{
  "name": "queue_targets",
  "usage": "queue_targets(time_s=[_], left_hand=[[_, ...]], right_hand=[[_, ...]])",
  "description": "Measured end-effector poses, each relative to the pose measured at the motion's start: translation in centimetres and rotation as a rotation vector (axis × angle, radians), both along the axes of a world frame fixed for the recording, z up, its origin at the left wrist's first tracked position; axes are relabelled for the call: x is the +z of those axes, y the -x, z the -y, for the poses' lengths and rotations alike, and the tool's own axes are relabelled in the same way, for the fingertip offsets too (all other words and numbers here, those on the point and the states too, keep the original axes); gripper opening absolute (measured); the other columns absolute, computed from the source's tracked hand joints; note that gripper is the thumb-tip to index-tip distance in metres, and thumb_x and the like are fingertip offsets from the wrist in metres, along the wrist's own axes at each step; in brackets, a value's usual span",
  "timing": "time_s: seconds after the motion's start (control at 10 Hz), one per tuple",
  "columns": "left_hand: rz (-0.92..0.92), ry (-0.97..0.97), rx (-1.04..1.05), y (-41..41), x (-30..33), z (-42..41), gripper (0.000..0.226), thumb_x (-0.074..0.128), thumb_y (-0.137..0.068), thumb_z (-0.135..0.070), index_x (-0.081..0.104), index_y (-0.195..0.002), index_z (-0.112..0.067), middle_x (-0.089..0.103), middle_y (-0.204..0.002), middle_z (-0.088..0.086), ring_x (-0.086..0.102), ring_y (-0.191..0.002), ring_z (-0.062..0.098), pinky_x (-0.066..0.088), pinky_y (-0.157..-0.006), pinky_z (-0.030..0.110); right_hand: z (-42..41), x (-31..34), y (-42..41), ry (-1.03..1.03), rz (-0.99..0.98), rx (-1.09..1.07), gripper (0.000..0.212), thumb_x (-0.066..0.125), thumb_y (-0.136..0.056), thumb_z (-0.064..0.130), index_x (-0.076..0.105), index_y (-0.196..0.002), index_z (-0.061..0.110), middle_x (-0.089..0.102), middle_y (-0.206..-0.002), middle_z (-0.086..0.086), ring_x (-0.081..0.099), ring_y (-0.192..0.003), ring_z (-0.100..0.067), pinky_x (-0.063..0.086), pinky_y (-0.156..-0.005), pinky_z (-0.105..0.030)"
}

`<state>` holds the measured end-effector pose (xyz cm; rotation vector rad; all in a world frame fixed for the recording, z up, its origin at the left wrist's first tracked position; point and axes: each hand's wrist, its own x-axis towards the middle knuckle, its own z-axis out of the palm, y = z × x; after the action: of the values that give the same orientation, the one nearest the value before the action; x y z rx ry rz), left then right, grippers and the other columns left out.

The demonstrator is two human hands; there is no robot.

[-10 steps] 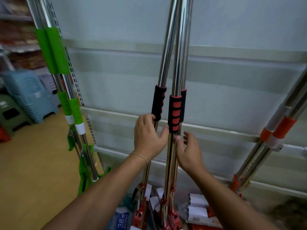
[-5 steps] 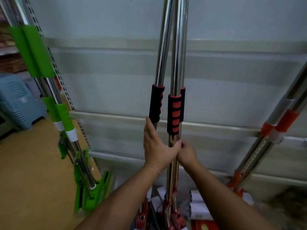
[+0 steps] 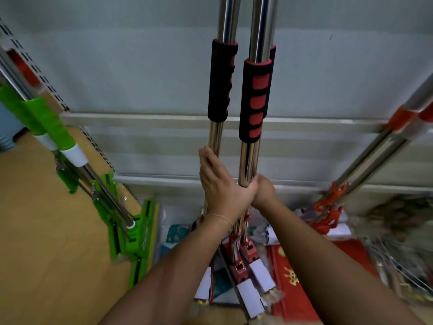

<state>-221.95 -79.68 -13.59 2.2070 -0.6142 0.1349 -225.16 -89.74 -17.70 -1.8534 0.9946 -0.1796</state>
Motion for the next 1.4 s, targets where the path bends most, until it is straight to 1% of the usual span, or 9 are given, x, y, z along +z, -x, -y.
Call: queue_targets(time_s=[0.1, 0.2, 0.4, 0.5, 0.6, 0.8, 0.9, 1.2, 1.4], left_hand=[[-0.014, 0.016, 0.001, -0.1, -0.6, 0.1, 0.134, 0.074, -0.065, -0.059, -0.023, -0.151, -0.023, -0.005, -0.163, 0.015, 0.007, -0.15, 0.032, 0.022, -0.121, 0.047], [-0.015, 0.018, 0.018, 0.0, -2.0, -0.2, 0.133, 0.074, -0.065, -0.059, -0.021, -0.152, -0.022, -0.005, -0.163, 0.015, 0.007, -0.151, 0.032, 0.026, -0.119, 0.048], [-0.228, 0.071, 0.083, 0.6, -5.4, -0.3, 0.13, 0.078, -0.068, -0.048, -0.017, -0.153, -0.025, 0.0, -0.163, 0.002, 0.015, -0.15, 0.026, 0.029, -0.119, 0.045], [-0.333, 0.097, 0.113, 1.2, -7.9, -1.0, 0.124, 0.081, -0.07, -0.039, -0.01, -0.154, -0.03, 0.016, -0.159, 0.001, 0.026, -0.145, 0.024, 0.037, -0.113, 0.042], [-0.351, 0.132, 0.092, 0.9, -9.4, -1.2, 0.122, 0.083, -0.069, -0.033, -0.006, -0.154, -0.033, 0.021, -0.156, 0.001, 0.026, -0.144, 0.019, 0.029, -0.11, 0.032], [-0.378, 0.069, 0.075, 1.0, -11.6, -1.2, 0.135, 0.085, -0.069, -0.034, -0.025, -0.148, -0.04, 0.009, -0.163, 0.001, 0.016, -0.149, 0.022, 0.017, -0.111, 0.03], [-0.384, 0.081, 0.115, 1.2, -12.2, -0.8, 0.135, 0.085, -0.068, -0.035, -0.022, -0.151, -0.033, 0.009, -0.163, 0.001, 0.018, -0.148, 0.022, 0.016, -0.11, 0.028], [-0.356, 0.034, 0.124, 1.9, -13.9, -1.1, 0.125, 0.081, -0.071, -0.032, -0.015, -0.152, -0.035, 0.02, -0.158, 0.005, 0.028, -0.145, 0.027, 0.033, -0.11, 0.035], [-0.4, 0.034, 0.158, 1.4, -15.9, -1.9, 0.103, 0.081, -0.067, -0.041, 0.023, -0.149, -0.021, 0.041, -0.142, 0.003, 0.044, -0.131, 0.022, 0.043, -0.106, 0.033]], right_hand=[[-0.8, -0.6, 0.5, -0.013, 0.005, -0.043, 0.01, 0.056, -0.096, 0.017, 0.05, -0.099, 0.025, 0.053, -0.085, 0.012, 0.053, -0.076, -0.006, 0.042, -0.063, -0.014], [-0.8, -2.5, 0.8, 0.011, -0.006, 0.033, 0.015, 0.052, -0.097, 0.016, 0.052, -0.084, 0.024, 0.055, -0.079, 0.01, 0.052, -0.071, -0.005, 0.047, -0.069, -0.028], [-1.1, -7.5, 1.3, 0.06, -0.138, 0.062, 0.028, 0.045, -0.08, 0.06, 0.056, -0.095, 0.039, 0.065, -0.085, 0.008, 0.063, -0.082, -0.015, 0.055, -0.074, -0.038], [-1.1, -7.5, 1.2, -0.04, -0.112, 0.048, 0.021, 0.061, -0.09, 0.036, 0.062, -0.109, 0.027, 0.068, -0.094, 0.002, 0.064, -0.088, -0.018, 0.056, -0.081, -0.04], [-0.6, -9.3, 1.6, -0.059, -0.164, 0.068, 0.028, 0.065, -0.089, 0.036, 0.065, -0.111, 0.02, 0.07, -0.096, 0.0, 0.065, -0.092, -0.02, 0.056, -0.084, -0.042], [-0.8, -11.6, 1.8, -0.073, -0.137, 0.054, 0.021, 0.061, -0.093, 0.022, 0.06, -0.114, 0.015, 0.061, -0.083, 0.005, 0.057, -0.076, -0.011, 0.042, -0.058, -0.02], [-1.8, -12.5, 2.6, -0.037, -0.058, 0.032, 0.019, 0.061, -0.092, 0.023, 0.059, -0.111, 0.019, 0.062, -0.082, 0.007, 0.061, -0.078, -0.013, 0.052, -0.068, -0.03], [-3.3, -14.4, 2.4, -0.147, -0.016, -0.185, 0.008, 0.049, -0.097, 0.014, 0.057, -0.098, 0.016, 0.057, -0.08, -0.001, 0.055, -0.085, -0.022, 0.048, -0.075, -0.038], [-4.5, -15.9, 2.4, -0.074, -0.067, -0.232, 0.013, 0.049, -0.097, 0.014, 0.061, -0.103, 0.011, 0.057, -0.081, -0.003, 0.054, -0.082, -0.022, 0.043, -0.072, -0.035]])
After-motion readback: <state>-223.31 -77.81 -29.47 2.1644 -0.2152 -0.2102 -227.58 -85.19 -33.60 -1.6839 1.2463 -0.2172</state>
